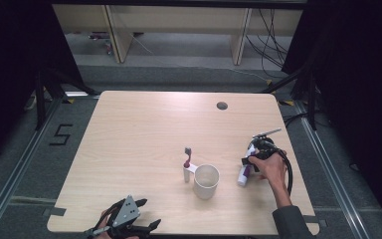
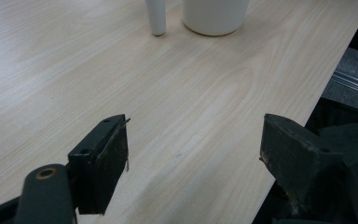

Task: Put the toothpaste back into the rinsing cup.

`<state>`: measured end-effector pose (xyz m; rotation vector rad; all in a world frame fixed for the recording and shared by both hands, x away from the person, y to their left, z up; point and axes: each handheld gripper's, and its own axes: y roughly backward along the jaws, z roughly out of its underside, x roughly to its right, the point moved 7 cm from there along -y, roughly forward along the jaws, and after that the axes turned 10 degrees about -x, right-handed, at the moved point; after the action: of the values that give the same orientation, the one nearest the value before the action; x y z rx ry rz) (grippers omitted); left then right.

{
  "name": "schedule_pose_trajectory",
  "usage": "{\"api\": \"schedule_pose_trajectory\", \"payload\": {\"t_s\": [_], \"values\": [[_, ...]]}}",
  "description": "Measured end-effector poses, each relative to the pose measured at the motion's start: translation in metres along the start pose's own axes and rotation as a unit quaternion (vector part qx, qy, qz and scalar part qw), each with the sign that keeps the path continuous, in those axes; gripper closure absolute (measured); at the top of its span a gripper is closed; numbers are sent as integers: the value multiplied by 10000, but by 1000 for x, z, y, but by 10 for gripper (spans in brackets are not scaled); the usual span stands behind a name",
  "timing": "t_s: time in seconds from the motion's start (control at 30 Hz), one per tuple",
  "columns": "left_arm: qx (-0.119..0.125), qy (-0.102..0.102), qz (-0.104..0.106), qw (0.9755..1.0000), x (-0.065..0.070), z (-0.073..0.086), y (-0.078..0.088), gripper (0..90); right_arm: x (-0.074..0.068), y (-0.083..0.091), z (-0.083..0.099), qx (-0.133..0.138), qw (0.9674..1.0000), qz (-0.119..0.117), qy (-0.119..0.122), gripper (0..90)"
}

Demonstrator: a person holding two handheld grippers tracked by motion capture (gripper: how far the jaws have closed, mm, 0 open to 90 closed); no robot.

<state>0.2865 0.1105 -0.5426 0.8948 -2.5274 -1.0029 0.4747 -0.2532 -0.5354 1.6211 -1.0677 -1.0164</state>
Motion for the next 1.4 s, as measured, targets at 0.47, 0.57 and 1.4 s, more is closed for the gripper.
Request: {"api": "schedule_pose_trajectory", "payload": {"t_s": [0.47, 0.57, 1.4], "values": [[20, 8, 19, 10000, 1, 0, 0, 230, 5, -2, 3, -360, 9989, 101, 274, 615], [17, -2, 15, 10000, 1, 0, 0, 231, 4, -3, 2, -401, 9984, 200, 356, 618], [-69, -76, -11, 9999, 0, 1, 1, 230, -6, -7, -1, -1297, 9840, 316, 1179, 732]]}}
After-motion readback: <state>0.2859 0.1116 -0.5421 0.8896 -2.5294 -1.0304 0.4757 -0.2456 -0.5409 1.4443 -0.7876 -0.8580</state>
